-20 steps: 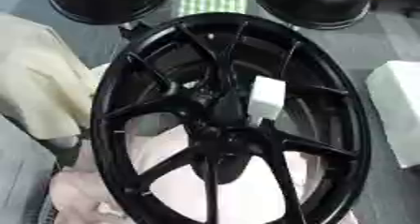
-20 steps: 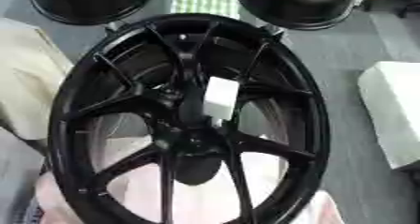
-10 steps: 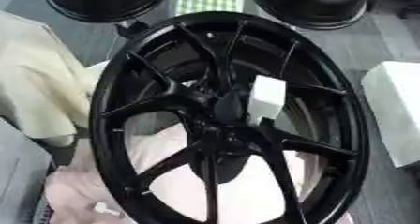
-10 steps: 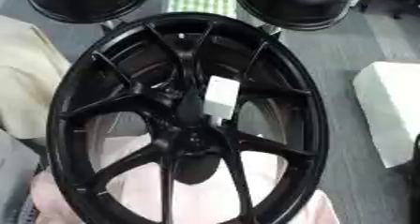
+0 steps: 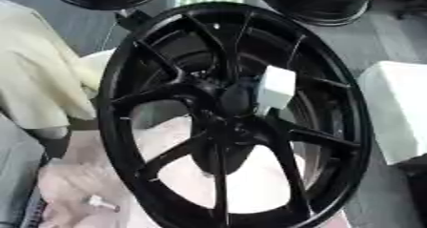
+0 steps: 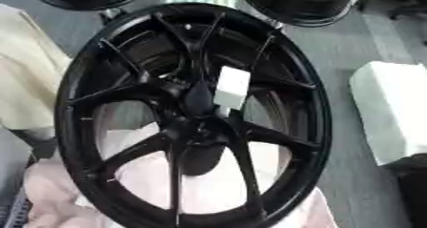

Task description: Pull the pin out of the wheel hub.

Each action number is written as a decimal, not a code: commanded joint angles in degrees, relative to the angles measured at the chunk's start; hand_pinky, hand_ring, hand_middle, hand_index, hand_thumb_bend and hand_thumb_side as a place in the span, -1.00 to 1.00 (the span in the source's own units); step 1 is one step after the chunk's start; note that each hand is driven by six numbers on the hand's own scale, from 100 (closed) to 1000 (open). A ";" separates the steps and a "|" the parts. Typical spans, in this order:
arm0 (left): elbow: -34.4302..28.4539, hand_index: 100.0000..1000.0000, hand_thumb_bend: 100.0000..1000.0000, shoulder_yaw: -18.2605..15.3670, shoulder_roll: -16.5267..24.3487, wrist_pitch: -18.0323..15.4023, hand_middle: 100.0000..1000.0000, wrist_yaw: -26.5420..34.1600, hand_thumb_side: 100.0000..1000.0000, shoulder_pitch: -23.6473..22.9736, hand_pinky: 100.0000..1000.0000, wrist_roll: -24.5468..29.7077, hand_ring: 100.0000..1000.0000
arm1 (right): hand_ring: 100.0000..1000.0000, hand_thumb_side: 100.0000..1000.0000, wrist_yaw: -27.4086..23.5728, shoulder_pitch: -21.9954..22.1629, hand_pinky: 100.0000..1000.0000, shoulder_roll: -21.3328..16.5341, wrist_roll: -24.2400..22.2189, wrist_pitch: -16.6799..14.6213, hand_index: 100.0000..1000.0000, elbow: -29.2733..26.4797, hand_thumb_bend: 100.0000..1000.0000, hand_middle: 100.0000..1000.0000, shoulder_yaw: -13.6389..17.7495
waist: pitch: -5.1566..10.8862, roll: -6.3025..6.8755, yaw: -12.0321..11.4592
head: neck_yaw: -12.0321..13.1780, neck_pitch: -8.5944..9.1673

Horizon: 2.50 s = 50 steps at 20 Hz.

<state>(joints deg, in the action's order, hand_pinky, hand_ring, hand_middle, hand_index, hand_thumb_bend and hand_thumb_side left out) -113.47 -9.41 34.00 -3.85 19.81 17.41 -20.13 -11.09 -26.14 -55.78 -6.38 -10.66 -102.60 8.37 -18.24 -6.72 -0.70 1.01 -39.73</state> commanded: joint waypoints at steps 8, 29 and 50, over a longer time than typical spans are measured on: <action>-1.12 0.20 -0.91 -0.63 4.45 -0.43 -0.02 -1.07 0.37 -0.34 -0.06 -0.31 0.16 | 0.40 -0.54 -0.25 -2.88 0.55 -22.91 -6.83 -20.65 0.48 10.65 -0.25 0.38 -8.11 | 1.74 0.38 0.28 | 0.40 -0.97; 0.51 0.20 -0.89 -0.55 0.93 2.03 -0.01 0.33 0.37 -3.24 -0.07 -1.46 0.16 | 0.44 -0.33 3.88 -29.68 0.54 -8.01 -22.73 -20.24 0.54 12.76 -0.22 0.45 -27.08 | 8.94 3.84 -2.89 | -6.18 -4.35; 4.59 0.20 -0.90 -3.03 -0.70 2.73 -0.01 0.71 0.48 -8.06 -0.08 -3.08 0.16 | 0.38 -0.16 6.33 -45.28 0.49 23.86 -34.01 -8.31 0.51 27.43 -0.14 0.43 -27.52 | 10.93 4.41 -0.57 | -1.77 -4.39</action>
<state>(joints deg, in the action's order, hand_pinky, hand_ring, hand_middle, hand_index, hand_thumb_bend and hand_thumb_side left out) -108.47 -11.55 32.20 -1.04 20.91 9.09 -22.91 -5.98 -70.48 -32.83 -40.79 -19.58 -75.57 -20.15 -8.51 -2.59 -1.18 -1.36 -43.81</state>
